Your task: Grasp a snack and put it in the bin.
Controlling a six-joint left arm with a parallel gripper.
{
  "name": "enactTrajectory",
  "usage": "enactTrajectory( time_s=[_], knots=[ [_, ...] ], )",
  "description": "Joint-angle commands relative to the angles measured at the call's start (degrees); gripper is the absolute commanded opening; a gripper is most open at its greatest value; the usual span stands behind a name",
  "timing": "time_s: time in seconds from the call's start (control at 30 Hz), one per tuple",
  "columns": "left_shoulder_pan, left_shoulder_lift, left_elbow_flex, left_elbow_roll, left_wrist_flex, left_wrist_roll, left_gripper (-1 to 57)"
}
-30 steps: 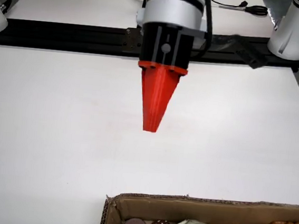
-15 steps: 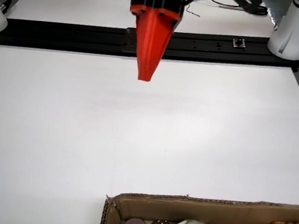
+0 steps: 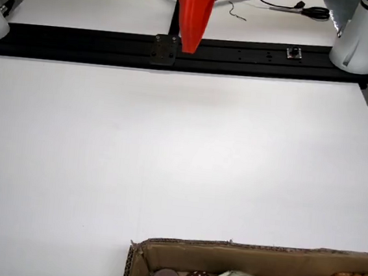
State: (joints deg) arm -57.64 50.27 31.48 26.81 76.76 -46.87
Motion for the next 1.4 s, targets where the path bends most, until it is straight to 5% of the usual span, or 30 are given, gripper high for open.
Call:
enactTrajectory(
  time_s=[0.03,0.4,0.7,1.4],
  knots=[
    [-2.0,-3.0,5.2,0.0,-0.3,-1.2,-0.4],
    [-6.1,-9.4,16.6,-3.6,-1.6,-2.2,-0.4],
    [-8.5,-9.6,21.6,-6.7,-7.5,-3.5,-0.4],
    [-9.0,-8.9,22.5,-8.1,-13.1,-5.5,1.1]
  ],
)
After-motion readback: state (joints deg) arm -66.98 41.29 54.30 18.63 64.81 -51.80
